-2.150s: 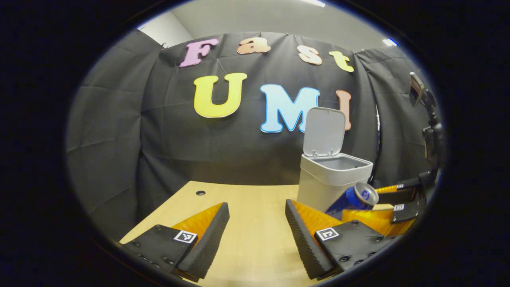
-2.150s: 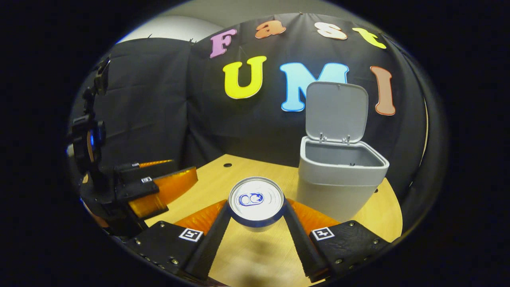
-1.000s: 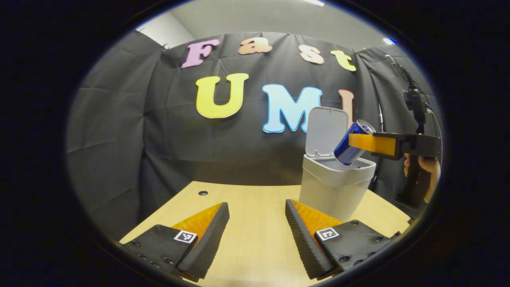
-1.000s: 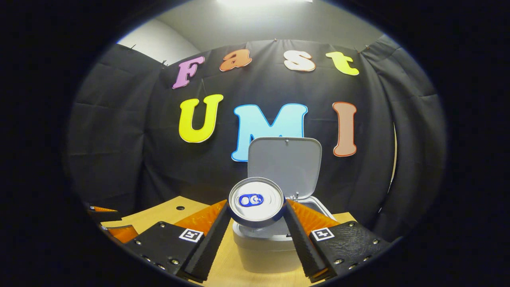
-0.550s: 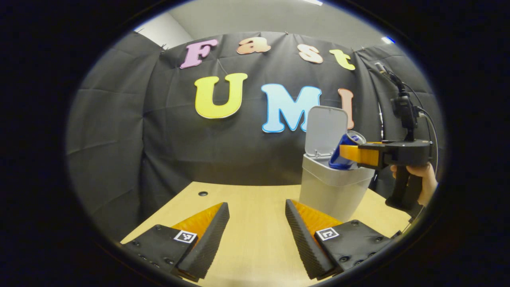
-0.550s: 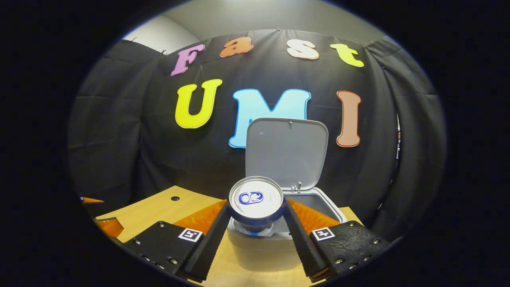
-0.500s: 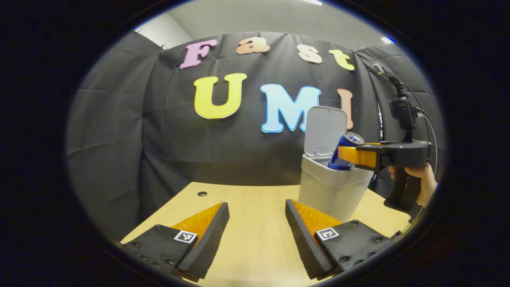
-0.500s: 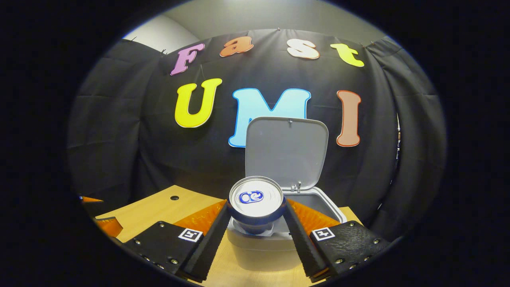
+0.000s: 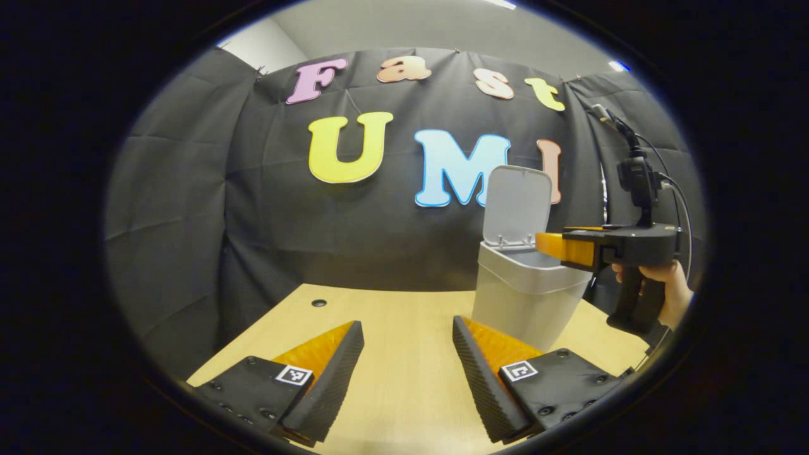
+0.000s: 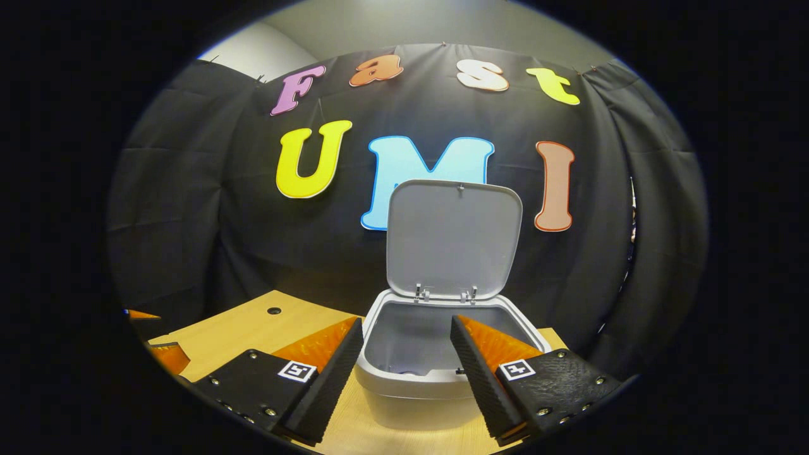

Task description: Press the lid of the desktop garbage bin to open it, pick up the crumpled paper on the desktop and throw it into the bin, then pick up the pop can on the desktop and drop it into the bin, and finally close the garbage bin lid.

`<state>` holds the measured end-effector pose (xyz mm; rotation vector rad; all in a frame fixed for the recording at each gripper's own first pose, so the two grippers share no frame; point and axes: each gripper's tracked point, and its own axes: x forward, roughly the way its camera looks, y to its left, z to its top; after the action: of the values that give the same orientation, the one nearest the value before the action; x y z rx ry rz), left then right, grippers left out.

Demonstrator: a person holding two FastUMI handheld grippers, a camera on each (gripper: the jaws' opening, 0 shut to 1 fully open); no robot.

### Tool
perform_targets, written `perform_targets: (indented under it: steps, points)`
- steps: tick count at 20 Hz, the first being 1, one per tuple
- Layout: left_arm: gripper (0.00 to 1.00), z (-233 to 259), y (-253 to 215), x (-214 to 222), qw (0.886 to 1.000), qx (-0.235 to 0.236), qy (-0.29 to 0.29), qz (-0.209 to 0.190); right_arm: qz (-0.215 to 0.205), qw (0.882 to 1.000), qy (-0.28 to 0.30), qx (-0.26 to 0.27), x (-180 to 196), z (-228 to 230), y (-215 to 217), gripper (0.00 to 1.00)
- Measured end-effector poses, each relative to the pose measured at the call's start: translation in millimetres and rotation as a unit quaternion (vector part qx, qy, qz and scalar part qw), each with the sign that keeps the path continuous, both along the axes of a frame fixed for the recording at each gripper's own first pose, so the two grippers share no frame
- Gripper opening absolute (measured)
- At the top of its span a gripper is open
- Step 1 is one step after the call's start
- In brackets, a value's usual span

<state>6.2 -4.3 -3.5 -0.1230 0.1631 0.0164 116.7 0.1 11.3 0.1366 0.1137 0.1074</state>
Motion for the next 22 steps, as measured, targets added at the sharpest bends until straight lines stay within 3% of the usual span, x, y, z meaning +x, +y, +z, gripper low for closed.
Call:
perform_targets:
  steps: [13,22]
  points:
    - [0.93,4,-6,33,1.000,-0.014,-0.006,-0.018,-0.051,0.997,-0.056,-0.033,45,79,-57,0.89]
    - [0.93,13,3,69,1.000,-0.022,-0.013,-0.016,-0.061,0.995,-0.075,-0.032,87,118,-62,0.89]
